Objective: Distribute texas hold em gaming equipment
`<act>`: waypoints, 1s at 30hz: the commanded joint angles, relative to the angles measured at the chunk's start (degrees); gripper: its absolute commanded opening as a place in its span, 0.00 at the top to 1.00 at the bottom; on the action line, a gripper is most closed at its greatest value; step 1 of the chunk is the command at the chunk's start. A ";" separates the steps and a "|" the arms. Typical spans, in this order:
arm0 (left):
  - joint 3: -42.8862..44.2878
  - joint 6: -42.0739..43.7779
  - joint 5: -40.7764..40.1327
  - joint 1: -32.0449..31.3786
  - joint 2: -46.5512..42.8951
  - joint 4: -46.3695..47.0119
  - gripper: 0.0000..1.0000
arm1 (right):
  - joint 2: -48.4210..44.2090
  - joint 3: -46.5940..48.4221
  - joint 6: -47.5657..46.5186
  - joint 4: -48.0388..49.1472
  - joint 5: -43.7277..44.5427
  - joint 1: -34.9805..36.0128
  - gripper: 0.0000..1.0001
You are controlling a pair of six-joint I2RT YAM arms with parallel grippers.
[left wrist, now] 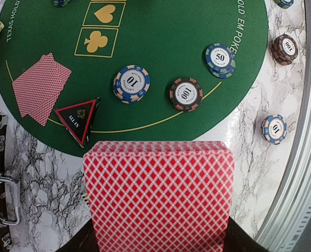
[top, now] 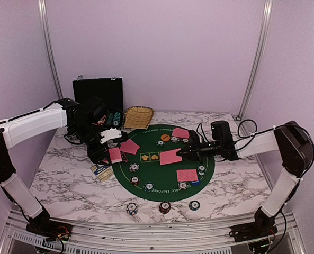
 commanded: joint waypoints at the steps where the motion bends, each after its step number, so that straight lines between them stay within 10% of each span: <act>1: 0.71 0.29 0.43 0.13 -0.30 -0.45 1.00 | -2.86 -1.94 -12.05 -12.97 3.27 -4.71 1.00; 16: 0.98 0.20 0.78 0.13 -0.18 -0.64 1.00 | -3.92 -2.71 -23.03 -26.52 13.88 -6.89 1.00; 30: 1.22 0.21 1.05 0.13 -0.38 -0.89 1.00 | -10.28 5.17 -29.48 -43.06 27.16 -4.08 0.52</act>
